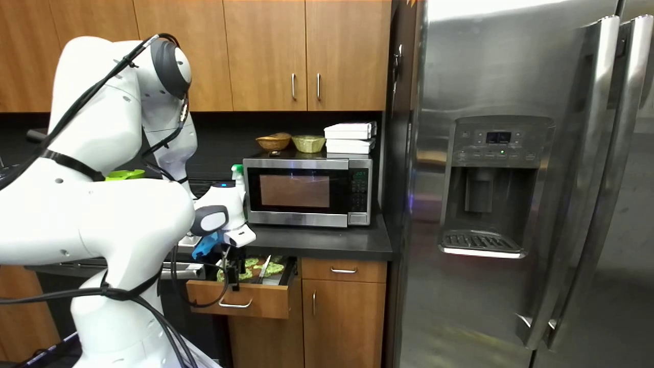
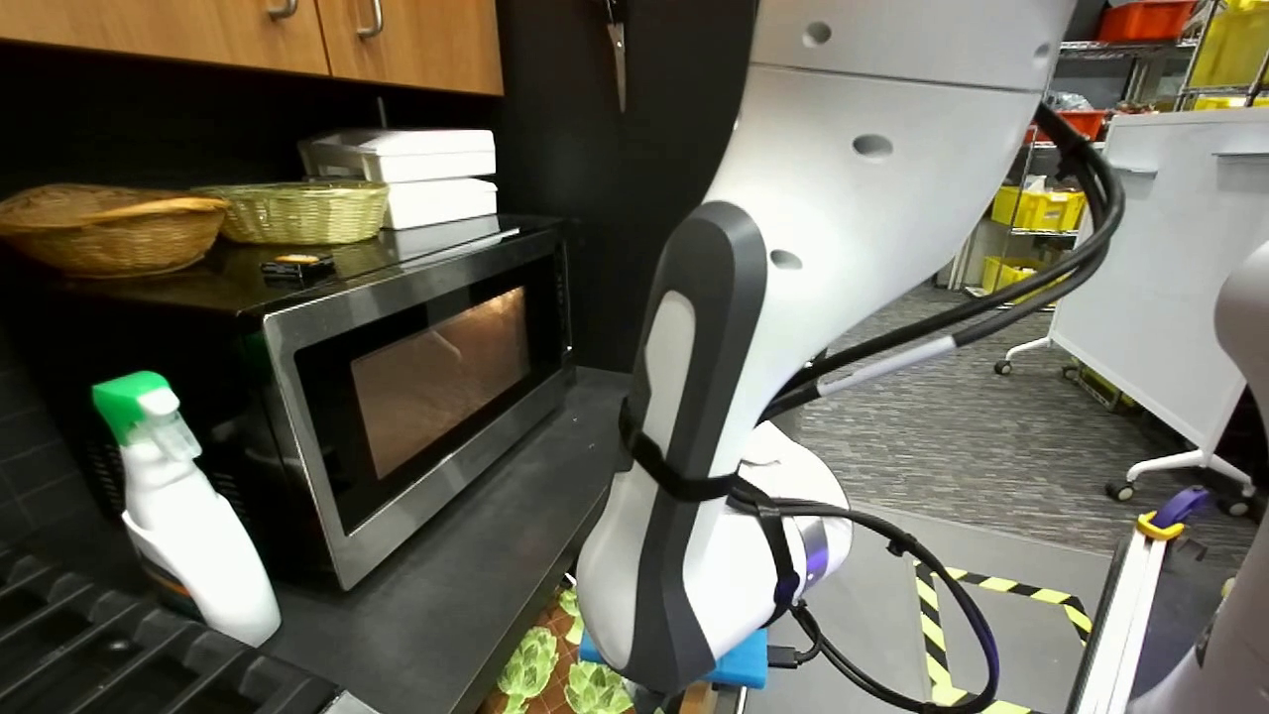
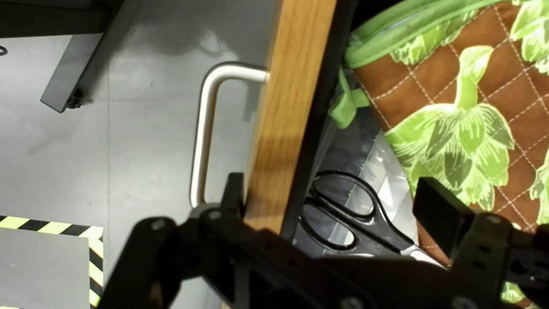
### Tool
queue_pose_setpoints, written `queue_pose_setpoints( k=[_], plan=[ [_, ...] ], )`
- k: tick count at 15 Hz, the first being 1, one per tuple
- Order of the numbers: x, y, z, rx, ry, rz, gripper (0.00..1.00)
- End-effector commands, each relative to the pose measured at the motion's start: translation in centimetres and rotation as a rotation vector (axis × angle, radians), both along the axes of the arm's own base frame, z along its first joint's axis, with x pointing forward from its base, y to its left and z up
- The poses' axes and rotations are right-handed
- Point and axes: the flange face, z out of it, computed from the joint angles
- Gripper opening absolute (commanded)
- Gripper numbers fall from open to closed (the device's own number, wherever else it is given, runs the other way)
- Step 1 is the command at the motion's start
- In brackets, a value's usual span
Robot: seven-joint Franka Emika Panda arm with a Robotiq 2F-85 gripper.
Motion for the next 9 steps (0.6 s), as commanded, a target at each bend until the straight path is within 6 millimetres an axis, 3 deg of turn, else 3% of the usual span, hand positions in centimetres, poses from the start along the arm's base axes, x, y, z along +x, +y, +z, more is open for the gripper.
queue_pose_setpoints(
  k=[1, 9],
  plan=[
    [2.8, 1.3, 1.8, 0.009, -0.069, -0.005, 1.00],
    [4.2, 2.1, 2.3, -0.013, -0.059, 0.013, 1.00]
  ],
)
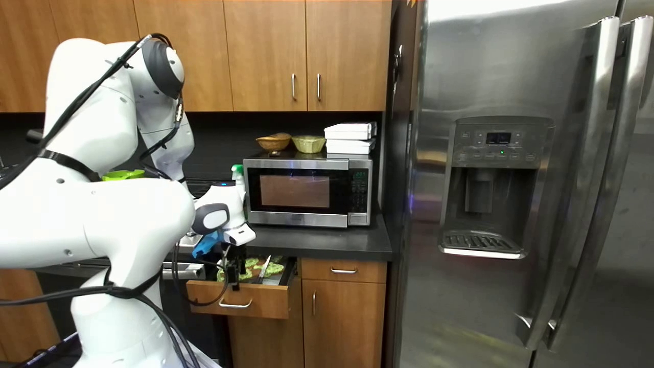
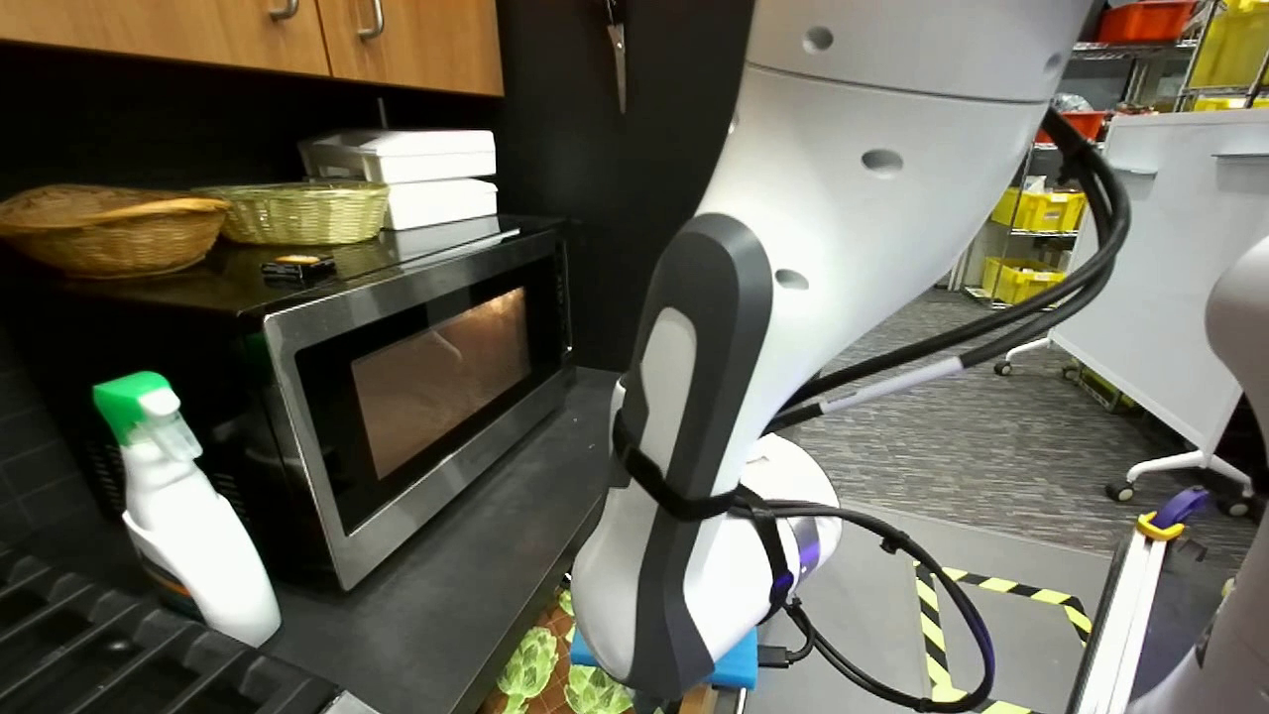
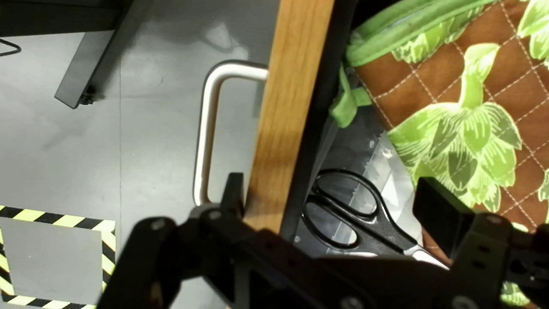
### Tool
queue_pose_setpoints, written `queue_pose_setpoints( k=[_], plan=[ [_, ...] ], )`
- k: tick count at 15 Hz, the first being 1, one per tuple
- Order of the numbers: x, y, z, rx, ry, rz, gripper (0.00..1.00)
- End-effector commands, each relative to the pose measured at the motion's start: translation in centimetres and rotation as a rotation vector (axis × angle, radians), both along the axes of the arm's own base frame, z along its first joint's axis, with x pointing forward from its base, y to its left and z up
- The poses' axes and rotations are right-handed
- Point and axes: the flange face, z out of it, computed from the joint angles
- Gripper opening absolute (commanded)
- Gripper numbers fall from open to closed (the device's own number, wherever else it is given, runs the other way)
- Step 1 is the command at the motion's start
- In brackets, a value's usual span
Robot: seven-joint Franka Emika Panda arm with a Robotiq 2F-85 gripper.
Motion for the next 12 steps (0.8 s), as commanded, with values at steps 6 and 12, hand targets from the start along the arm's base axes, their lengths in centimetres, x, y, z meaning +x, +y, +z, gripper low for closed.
queue_pose_setpoints(
  k=[6, 12],
  plan=[
    [4.9, 2.4, 2.7, -0.005, -0.077, 0.034, 1.00],
    [5.6, 3.0, 2.9, -0.027, -0.097, 0.005, 1.00]
  ],
)
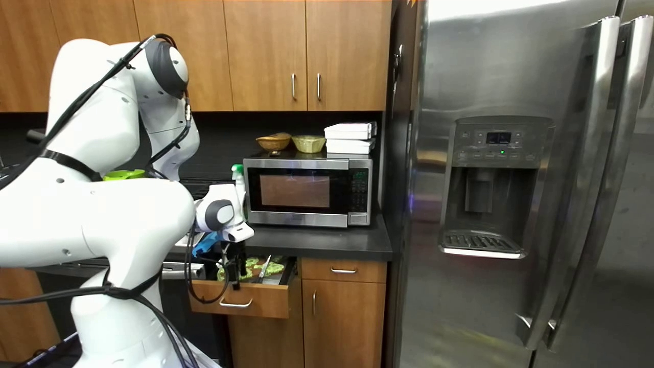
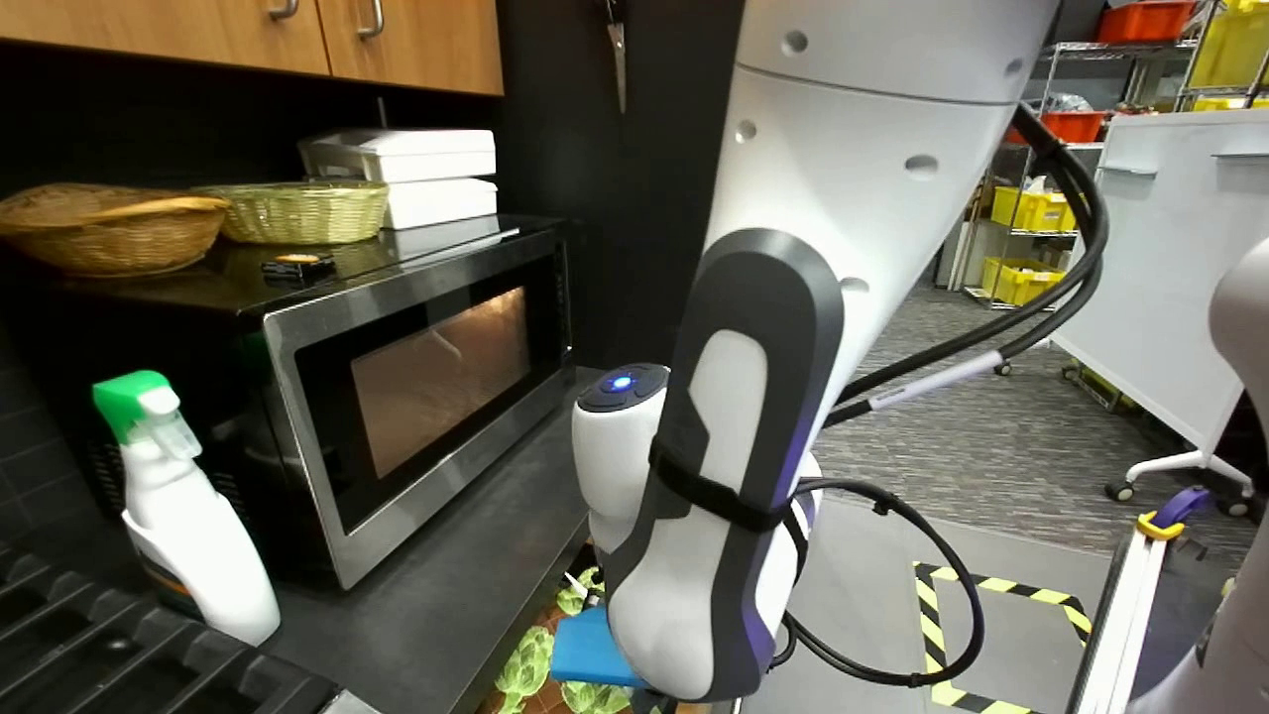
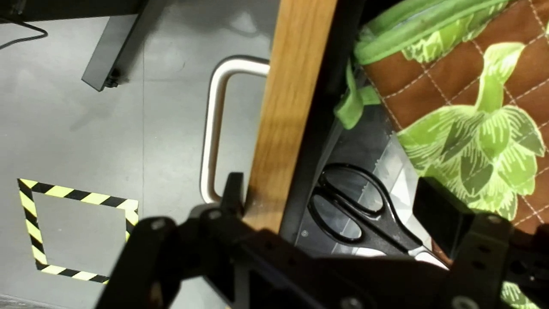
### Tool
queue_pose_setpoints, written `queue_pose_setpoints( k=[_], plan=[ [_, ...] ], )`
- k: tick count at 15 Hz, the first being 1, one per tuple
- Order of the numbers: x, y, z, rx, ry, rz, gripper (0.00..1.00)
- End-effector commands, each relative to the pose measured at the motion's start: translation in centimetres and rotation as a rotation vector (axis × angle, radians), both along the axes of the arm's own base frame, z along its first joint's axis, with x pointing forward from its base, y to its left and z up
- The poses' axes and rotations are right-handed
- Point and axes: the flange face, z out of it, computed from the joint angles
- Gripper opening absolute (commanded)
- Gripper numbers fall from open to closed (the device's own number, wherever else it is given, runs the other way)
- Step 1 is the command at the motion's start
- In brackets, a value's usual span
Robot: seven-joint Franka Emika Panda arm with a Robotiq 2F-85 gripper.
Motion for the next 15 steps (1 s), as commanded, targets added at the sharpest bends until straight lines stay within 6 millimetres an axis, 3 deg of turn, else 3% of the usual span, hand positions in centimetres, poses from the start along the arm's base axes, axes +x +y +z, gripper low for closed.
queue_pose_setpoints(
  k=[1, 9, 15],
  plan=[
    [4.8, 1.7, 3.4, 0.053, -0.129, 0.010, 1.00],
    [5.1, 2.3, 3.8, 0.019, -0.152, 0.012, 1.00],
    [4.0, 2.7, 4.5, 0.015, -0.138, 0.014, 1.00]
  ],
)
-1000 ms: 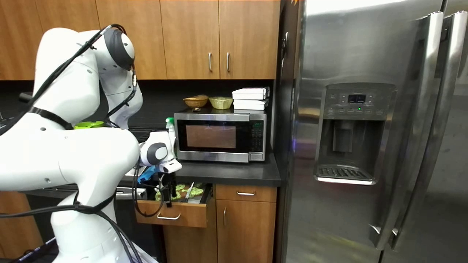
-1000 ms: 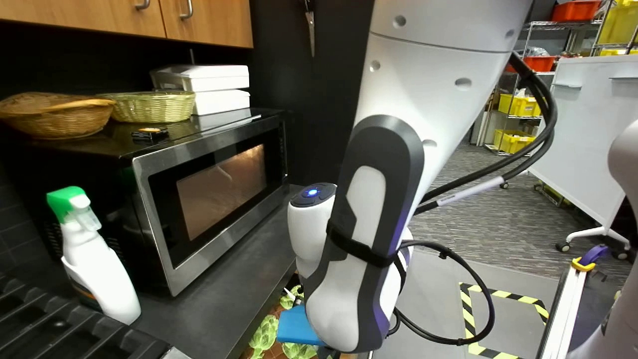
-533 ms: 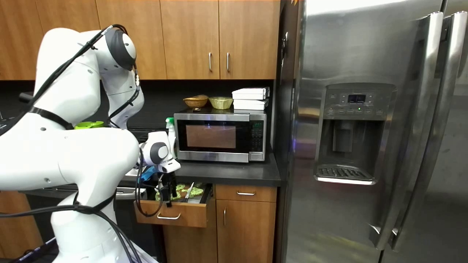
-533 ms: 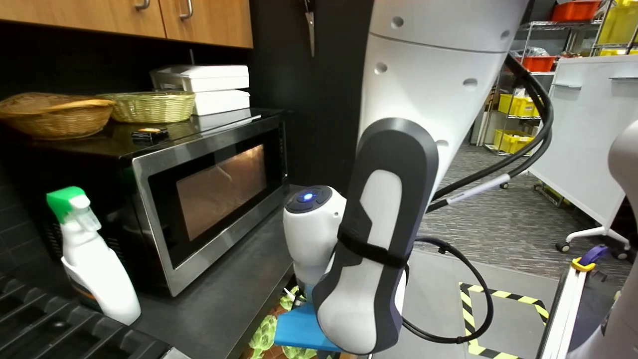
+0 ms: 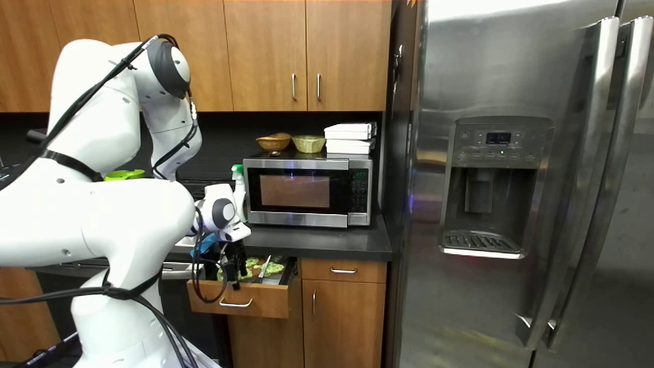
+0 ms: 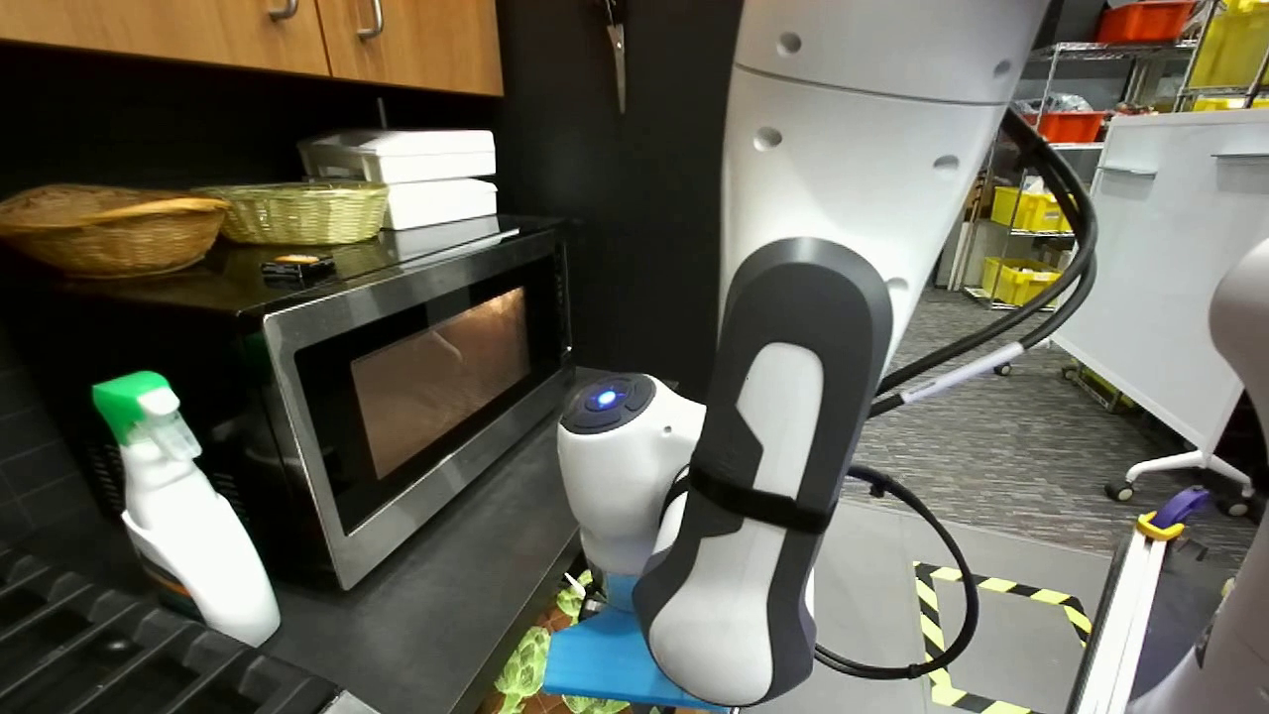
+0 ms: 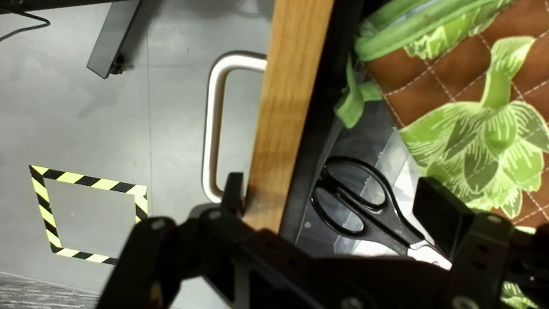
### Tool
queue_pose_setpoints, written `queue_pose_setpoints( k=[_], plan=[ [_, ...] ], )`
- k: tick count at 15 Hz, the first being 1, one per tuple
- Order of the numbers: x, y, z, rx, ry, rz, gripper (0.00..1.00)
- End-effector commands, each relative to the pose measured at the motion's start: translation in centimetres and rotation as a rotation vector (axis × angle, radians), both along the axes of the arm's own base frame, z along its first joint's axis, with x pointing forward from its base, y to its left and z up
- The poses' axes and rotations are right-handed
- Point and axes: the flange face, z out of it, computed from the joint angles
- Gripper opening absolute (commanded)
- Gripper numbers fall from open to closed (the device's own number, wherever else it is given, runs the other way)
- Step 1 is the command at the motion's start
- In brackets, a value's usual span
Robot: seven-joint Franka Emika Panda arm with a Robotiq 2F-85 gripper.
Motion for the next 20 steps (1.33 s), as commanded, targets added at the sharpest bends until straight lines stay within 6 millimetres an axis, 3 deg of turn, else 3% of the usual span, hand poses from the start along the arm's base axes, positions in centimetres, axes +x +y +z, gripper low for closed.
queue_pose_setpoints(
  k=[1, 7, 11, 14, 20],
  plan=[
    [3.8, 2.1, 4.9, 0.077, -0.113, 0.028, 1.00],
    [2.8, 3.2, 6.5, 0.132, -0.104, 0.033, 1.00],
    [3.9, 7.1, 10.4, 0.249, -0.174, 0.086, 1.00],
    [2.0, 8.1, 11.0, 0.290, -0.146, 0.104, 1.00],
    [-3.3, 7.7, 10.3, 0.307, -0.060, 0.163, 1.00]
  ],
)
